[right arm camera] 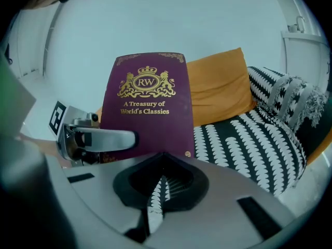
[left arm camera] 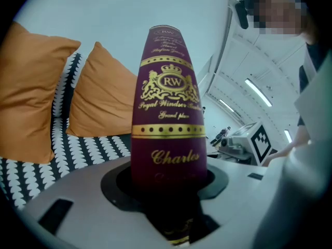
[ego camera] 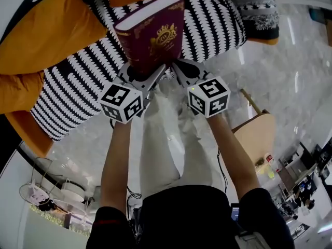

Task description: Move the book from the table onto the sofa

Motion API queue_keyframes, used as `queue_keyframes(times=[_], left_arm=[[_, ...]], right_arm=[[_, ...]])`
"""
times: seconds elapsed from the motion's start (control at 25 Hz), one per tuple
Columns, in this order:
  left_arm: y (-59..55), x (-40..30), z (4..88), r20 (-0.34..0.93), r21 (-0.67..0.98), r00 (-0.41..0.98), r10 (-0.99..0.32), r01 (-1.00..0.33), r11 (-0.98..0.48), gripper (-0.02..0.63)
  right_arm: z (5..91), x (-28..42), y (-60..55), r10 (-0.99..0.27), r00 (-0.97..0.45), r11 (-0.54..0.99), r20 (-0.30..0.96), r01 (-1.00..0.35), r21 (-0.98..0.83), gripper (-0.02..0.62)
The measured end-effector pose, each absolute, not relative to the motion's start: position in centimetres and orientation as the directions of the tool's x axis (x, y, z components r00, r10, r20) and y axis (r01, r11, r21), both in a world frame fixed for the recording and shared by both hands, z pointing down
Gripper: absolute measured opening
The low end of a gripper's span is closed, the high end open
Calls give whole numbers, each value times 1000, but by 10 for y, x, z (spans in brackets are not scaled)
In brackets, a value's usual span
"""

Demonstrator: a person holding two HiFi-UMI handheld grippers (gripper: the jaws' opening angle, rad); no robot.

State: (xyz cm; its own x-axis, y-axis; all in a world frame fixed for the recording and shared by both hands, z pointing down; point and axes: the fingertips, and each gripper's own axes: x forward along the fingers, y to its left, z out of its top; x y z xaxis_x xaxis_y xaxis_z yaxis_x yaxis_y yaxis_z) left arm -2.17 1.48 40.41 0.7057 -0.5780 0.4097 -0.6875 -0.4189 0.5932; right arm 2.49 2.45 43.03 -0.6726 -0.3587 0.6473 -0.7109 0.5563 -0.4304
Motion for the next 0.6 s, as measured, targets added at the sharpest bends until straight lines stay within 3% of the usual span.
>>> queue_keyframes(times=[0.6], left_arm=[[15,-20,526,500,666,709,-498,-682,-301,230]], right_arm=[[549,25,29,-266,-595,499,759,-758,-420,17]])
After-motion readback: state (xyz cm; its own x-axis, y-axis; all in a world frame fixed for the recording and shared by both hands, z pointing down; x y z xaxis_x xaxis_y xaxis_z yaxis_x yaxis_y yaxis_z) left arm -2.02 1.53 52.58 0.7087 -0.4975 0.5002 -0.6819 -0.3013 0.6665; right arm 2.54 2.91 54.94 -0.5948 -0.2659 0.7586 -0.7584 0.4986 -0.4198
